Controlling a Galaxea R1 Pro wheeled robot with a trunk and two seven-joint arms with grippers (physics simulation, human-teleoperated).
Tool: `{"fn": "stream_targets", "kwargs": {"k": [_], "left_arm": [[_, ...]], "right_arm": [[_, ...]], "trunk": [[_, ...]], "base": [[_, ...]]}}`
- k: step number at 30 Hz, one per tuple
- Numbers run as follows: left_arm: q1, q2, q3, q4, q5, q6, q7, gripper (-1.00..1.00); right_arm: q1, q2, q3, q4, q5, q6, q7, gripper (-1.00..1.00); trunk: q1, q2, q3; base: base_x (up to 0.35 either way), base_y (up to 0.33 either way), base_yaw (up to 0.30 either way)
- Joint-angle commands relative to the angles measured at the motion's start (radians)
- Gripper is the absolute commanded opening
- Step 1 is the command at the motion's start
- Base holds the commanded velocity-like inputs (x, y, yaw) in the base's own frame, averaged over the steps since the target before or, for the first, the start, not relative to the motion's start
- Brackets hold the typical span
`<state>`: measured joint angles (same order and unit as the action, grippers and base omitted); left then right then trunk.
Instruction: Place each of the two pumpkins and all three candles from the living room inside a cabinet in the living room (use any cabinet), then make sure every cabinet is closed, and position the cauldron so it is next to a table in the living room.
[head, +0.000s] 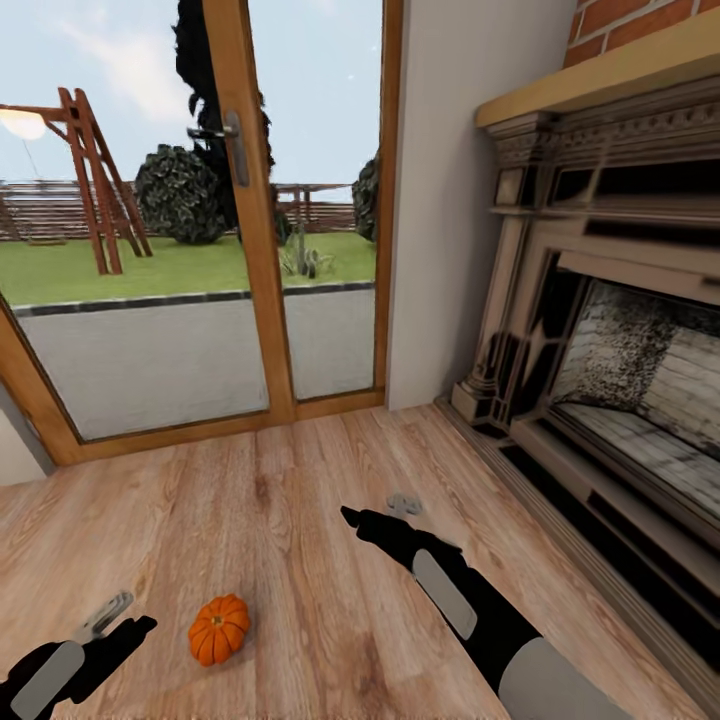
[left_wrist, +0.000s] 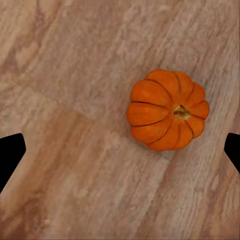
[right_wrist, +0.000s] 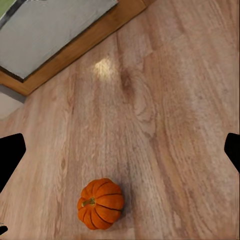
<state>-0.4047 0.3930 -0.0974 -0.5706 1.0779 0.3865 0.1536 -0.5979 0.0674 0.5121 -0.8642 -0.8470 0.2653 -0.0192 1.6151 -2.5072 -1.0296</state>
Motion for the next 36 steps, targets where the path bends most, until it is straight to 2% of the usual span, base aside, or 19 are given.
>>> {"fn": "stream_targets", "kwargs": {"k": [1, 6, 23, 24, 25, 26, 27, 30, 36], "left_arm": [[0.000, 0.000, -0.007, -0.003, 0.009, 0.000, 0.009, 1.00], [0.000, -0.007, -0.008, -0.004, 0.007, 0.000, 0.009, 1.00], [0.000, -0.013, -0.007, -0.001, 0.013, 0.001, -0.001, 1.00], [0.000, -0.013, -0.006, 0.000, 0.015, 0.001, -0.024, 1.00], [0.000, -0.012, -0.006, 0.003, 0.017, 0.002, -0.093, 1.00], [0.000, -0.012, -0.006, 0.006, 0.017, 0.003, -0.121, 1.00], [0.000, -0.007, -0.006, 0.037, 0.014, 0.004, -0.238, 1.00], [0.000, 0.001, -0.004, 0.091, 0.012, 0.008, -0.365, 1.00], [-0.001, 0.004, -0.002, 0.105, 0.015, 0.012, -0.406, 1.00]], "right_arm": [[0.000, 0.001, 0.000, 0.000, 0.000, -0.007, -0.002, 1.00], [0.000, 0.004, -0.001, -0.001, 0.011, -0.051, -0.005, 1.00], [0.000, 0.003, 0.003, -0.002, 0.014, -0.071, 0.009, 1.00], [0.000, 0.003, 0.003, -0.002, 0.014, -0.079, 0.009, 1.00], [0.000, 0.003, 0.003, -0.003, 0.014, -0.090, 0.010, 1.00], [0.000, 0.003, 0.003, -0.003, 0.014, -0.092, 0.010, 1.00], [0.000, 0.003, 0.003, -0.005, 0.014, -0.097, 0.011, 1.00], [0.000, 0.003, 0.003, -0.008, 0.014, -0.100, 0.011, 1.00], [0.000, 0.003, 0.003, -0.009, 0.014, -0.100, 0.012, 1.00]], "trunk": [[0.000, -0.001, -0.005], [0.002, -0.002, -0.024], [0.010, -0.006, -0.090], [0.011, -0.006, -0.094], [0.011, -0.006, -0.098], [0.011, -0.007, -0.102], [0.012, -0.007, -0.105], [0.013, -0.008, -0.117], [0.016, -0.009, -0.140]], "base": [[0.000, 0.000, 0.000], [0.000, 0.000, 0.000], [0.000, 0.000, 0.000], [0.000, 0.000, 0.000], [0.000, 0.000, 0.000], [0.000, 0.000, 0.000], [0.000, 0.000, 0.000], [0.000, 0.000, 0.000], [0.000, 0.000, 0.000]]}}
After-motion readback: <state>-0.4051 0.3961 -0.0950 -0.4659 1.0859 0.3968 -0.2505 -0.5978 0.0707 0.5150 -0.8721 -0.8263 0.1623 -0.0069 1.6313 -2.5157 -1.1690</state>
